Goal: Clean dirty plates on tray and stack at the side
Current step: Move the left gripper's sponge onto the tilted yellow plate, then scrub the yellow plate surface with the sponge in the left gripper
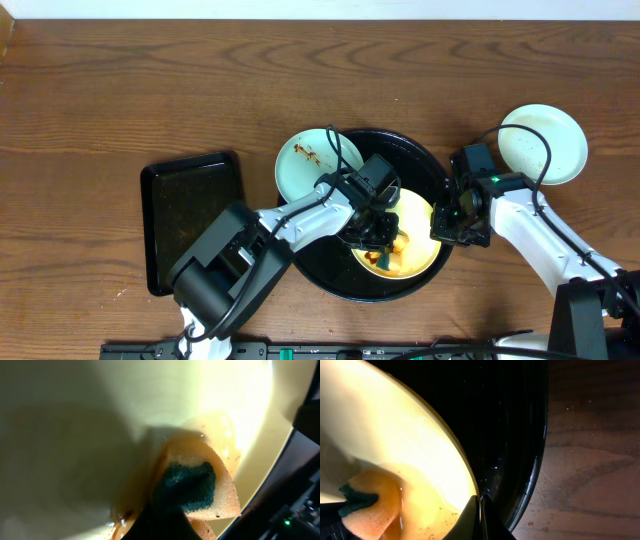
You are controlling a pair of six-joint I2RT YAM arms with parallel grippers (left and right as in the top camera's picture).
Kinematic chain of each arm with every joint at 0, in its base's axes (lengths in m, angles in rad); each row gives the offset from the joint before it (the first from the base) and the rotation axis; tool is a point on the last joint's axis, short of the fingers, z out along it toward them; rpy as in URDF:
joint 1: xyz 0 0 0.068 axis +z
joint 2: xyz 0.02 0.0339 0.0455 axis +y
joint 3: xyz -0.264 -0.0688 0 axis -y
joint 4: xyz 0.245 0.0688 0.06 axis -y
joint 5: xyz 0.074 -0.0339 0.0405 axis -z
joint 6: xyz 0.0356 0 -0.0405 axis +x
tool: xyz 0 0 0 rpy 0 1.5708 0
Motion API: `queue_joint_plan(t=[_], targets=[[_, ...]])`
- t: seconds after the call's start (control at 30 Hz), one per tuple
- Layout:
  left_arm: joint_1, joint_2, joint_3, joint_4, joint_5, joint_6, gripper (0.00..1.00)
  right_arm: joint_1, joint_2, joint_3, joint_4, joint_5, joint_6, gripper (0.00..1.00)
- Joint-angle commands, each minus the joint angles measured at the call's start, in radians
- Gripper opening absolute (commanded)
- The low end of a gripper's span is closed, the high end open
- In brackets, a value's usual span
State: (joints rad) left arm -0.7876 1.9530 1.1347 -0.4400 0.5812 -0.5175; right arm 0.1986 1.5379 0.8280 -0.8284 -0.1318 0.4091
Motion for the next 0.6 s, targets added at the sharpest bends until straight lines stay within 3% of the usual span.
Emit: queue_joint_plan(t=[0.0, 0.07, 0.23, 0.3, 0.37, 0.47, 0.57], targets=[[0.014, 0.042, -0.036, -0.039, -0.244, 0.015, 0.07, -0.008, 0.003, 0.000, 0.000, 0.026, 0.004, 0.02], [0.014, 0.040, -0.036, -0.038, -0.247, 0.016, 0.07, -0.008, 0.003, 0.000, 0.000, 0.022, -0.016, 0.01], [0.014, 0.040, -0.036, -0.039, -0.246, 0.016, 0.08, -0.007, 0.003, 0.000, -0.013, -0.010, -0.045, 0.34], [0.014, 0.040, -0.036, -0.039, -0.245, 0.015, 0.07, -0.007, 0.003, -0.003, -0.017, -0.036, -0.044, 0.38], [0.014, 0.040, -0.036, -0.039, -0.241, 0.015, 0.07, -0.008, 0.003, -0.011, -0.010, -0.068, -0.044, 0.38], [0.011, 0.040, -0.036, -0.039, -0.231, 0.016, 0.07, -0.007, 0.003, -0.029, 0.023, -0.085, -0.041, 0.27], [0.003, 0.040, -0.036, -0.039, -0.231, 0.016, 0.07, -0.007, 0.003, -0.044, 0.050, -0.087, -0.028, 0.25]])
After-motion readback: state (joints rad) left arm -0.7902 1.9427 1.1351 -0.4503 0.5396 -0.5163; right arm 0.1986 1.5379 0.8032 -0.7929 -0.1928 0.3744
